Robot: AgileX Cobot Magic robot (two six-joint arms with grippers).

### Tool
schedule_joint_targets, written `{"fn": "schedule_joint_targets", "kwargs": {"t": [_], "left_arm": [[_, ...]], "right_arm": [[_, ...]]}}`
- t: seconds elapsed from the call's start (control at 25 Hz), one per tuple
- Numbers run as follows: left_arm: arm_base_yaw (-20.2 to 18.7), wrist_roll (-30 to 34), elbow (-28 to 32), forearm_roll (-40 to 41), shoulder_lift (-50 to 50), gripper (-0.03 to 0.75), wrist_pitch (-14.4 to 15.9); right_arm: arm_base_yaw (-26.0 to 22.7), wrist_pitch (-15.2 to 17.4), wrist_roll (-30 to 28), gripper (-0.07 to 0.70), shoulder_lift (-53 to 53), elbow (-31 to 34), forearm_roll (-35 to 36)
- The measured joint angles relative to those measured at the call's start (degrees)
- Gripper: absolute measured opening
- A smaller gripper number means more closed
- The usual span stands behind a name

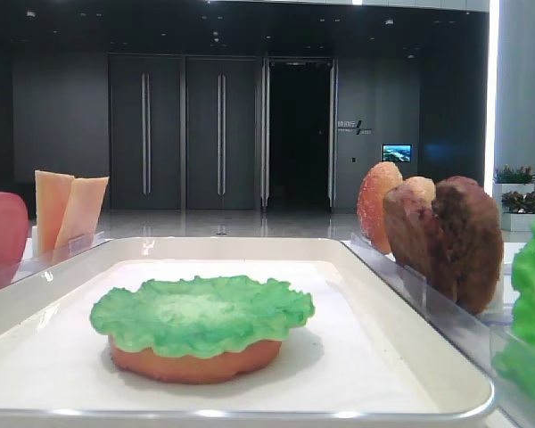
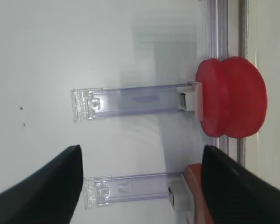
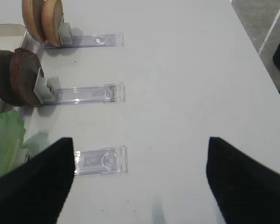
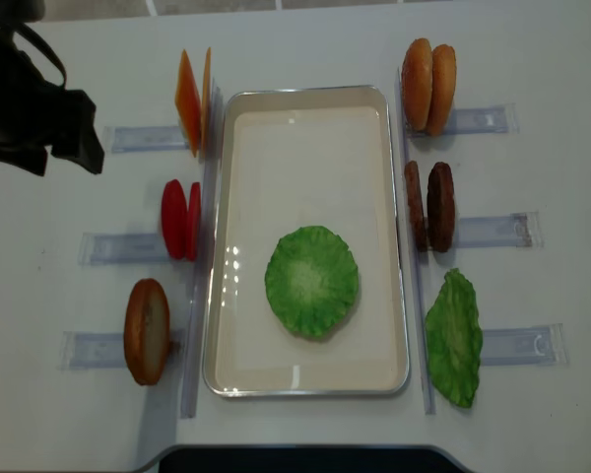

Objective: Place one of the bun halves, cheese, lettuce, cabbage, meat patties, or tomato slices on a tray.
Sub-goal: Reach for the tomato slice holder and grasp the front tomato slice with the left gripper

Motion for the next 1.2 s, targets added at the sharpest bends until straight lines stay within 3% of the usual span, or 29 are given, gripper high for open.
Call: {"fn": "schedule_joint_targets", "kwargs": {"t": [0.76, 1.2], "left_arm": [[-0.2, -0.1, -5.8, 0.1, 9.5, 0.596, 0.6], [-9.9, -4.0, -5.8, 0.0, 13.9, 0.596, -0.2]], "right_arm": [[0.0, 0.0, 0.0, 0.577, 0.0, 0.0, 0.0], [0.0, 0.0, 0.0, 0.577, 0.0, 0.0, 0.0]]}}
